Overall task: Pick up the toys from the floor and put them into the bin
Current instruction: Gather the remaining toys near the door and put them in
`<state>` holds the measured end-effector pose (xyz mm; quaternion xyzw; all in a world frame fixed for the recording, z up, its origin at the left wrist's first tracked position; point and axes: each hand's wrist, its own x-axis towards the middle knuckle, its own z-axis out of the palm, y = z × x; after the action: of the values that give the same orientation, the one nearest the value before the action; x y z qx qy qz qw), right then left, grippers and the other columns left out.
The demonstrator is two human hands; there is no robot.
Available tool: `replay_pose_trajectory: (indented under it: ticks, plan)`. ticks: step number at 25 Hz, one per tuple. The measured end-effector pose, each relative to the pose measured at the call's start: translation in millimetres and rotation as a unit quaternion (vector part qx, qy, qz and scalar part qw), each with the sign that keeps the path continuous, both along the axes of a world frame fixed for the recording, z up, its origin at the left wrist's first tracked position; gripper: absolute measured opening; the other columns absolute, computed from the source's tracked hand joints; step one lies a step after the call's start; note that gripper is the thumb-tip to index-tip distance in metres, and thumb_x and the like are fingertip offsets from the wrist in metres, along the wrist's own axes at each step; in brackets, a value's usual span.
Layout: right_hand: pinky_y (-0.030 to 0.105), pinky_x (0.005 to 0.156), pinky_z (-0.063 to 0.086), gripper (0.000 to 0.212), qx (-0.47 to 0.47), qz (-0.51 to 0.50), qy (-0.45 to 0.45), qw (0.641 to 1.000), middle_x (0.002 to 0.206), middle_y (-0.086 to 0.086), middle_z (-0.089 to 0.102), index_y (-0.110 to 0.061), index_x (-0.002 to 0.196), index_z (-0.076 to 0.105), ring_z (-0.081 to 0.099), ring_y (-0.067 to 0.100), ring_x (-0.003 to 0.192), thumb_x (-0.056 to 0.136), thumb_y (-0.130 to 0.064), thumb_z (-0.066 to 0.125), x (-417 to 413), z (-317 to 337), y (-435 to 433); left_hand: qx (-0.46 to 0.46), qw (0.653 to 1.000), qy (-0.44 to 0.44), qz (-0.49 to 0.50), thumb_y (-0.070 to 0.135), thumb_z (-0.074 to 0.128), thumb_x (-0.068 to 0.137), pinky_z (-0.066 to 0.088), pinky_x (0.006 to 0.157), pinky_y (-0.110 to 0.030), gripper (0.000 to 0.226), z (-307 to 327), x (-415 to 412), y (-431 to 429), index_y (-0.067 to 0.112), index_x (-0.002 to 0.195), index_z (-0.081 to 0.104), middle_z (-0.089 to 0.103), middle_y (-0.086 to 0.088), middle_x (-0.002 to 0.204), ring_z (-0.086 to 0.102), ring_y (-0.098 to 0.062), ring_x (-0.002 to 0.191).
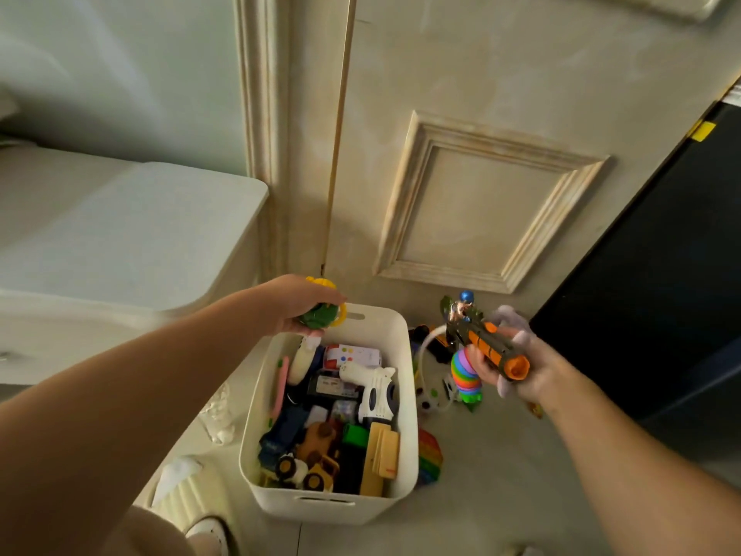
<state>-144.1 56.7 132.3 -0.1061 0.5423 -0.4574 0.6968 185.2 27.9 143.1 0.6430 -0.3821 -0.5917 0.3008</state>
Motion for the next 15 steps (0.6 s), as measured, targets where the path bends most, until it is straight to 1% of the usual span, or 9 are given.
replay_pose_trajectory:
  ticks: [1,2,5,8,10,11,13,14,15]
  plan:
    - [0.031,0.056,0.058,0.073,0.0,-0.018,-0.068,0.998,0.085,0.006,0.066,-0.015,0.099,0.06,0.059,0.02,0.076,0.033,-0.009,0.091,2.5,-3.2,2.9,0.001,1.0,0.001,-0.004,0.023,0.083,0.072,0.06,0.073,-0.039,0.053,-0.1,-2.4,-0.4,0.007,0.112,0.051,0.055,-0.012,0.106,0.064,-0.029,0.096]
    - [0.027,0.059,0.058,0.08,0.013,-0.035,-0.127,0.991,0.093,-0.003,0.065,-0.022,0.1,0.059,0.06,0.018,0.077,0.028,-0.016,0.093,4.8,-2.1,6.1,0.002,1.0,0.004,-0.007,0.023,0.082,0.073,0.06,0.074,-0.04,0.052,-0.9,-5.8,-1.1,0.007,0.112,0.051,0.055,-0.012,0.105,0.064,-0.029,0.095]
    - [0.018,0.06,0.057,0.052,0.078,-0.088,-0.228,0.967,0.114,-0.019,0.055,-0.038,0.111,0.051,0.058,0.009,0.079,0.067,-0.043,0.078,4.2,13.9,6.4,0.01,1.0,0.01,-0.024,0.021,0.081,0.075,0.06,0.072,-0.039,0.048,-3.1,-16.8,-2.7,0.007,0.109,0.051,0.055,-0.011,0.103,0.063,-0.027,0.09]
    - [0.025,0.05,0.058,0.057,0.004,-0.029,-0.195,0.98,0.107,-0.016,0.055,-0.038,0.109,0.052,0.055,0.006,0.08,0.059,-0.029,0.078,3.1,34.2,1.7,0.02,0.999,0.016,-0.043,0.021,0.08,0.075,0.061,0.06,-0.033,0.049,-3.2,-24.5,-3.2,0.007,0.111,0.051,0.056,-0.013,0.107,0.064,-0.027,0.091]
    - [0.026,0.056,0.059,0.061,-0.081,0.008,-0.136,0.987,0.096,-0.007,0.062,-0.032,0.109,0.059,0.06,0.013,0.077,0.054,-0.014,0.078,9.7,41.3,0.8,0.021,0.999,0.021,-0.043,0.02,0.08,0.076,0.06,0.053,-0.031,0.048,-3.1,-24.4,-3.7,0.007,0.112,0.05,0.056,-0.013,0.106,0.064,-0.027,0.089]
    - [0.027,0.061,0.059,0.049,-0.113,0.024,-0.104,0.988,0.089,0.0,0.066,-0.022,0.104,0.063,0.061,0.014,0.076,0.058,-0.012,0.075,14.8,40.9,1.8,0.021,0.999,0.026,-0.037,0.02,0.079,0.077,0.06,0.053,-0.032,0.046,-2.7,-23.5,-4.3,0.007,0.11,0.05,0.056,-0.013,0.104,0.064,-0.027,0.088]
    - [0.021,0.069,0.051,0.022,-0.115,0.079,-0.088,0.986,0.082,0.007,0.057,-0.009,0.09,0.065,0.045,0.007,0.073,0.069,-0.017,0.069,32.1,31.7,1.6,0.022,0.999,0.039,-0.012,0.019,0.079,0.077,0.061,0.063,-0.036,0.043,-4.2,-16.3,-4.1,0.006,0.107,0.051,0.056,-0.012,0.1,0.064,-0.026,0.086]
    - [0.019,0.069,0.045,0.016,-0.102,0.106,-0.074,0.986,0.079,0.008,0.049,-0.007,0.084,0.066,0.038,0.005,0.071,0.073,-0.02,0.067,41.6,24.0,0.7,0.022,0.999,0.045,0.003,0.019,0.079,0.077,0.06,0.069,-0.038,0.044,-5.6,-12.3,-3.8,0.006,0.107,0.051,0.056,-0.012,0.1,0.064,-0.026,0.087]
    - [0.02,0.066,0.043,0.015,-0.086,0.114,-0.049,0.989,0.073,0.008,0.048,-0.006,0.079,0.064,0.041,0.006,0.065,0.078,-0.021,0.064,51.5,13.1,-0.2,0.022,0.998,0.049,0.018,0.02,0.079,0.077,0.06,0.072,-0.039,0.046,-7.4,-7.7,-3.0,0.005,0.109,0.051,0.057,-0.013,0.102,0.064,-0.027,0.089]
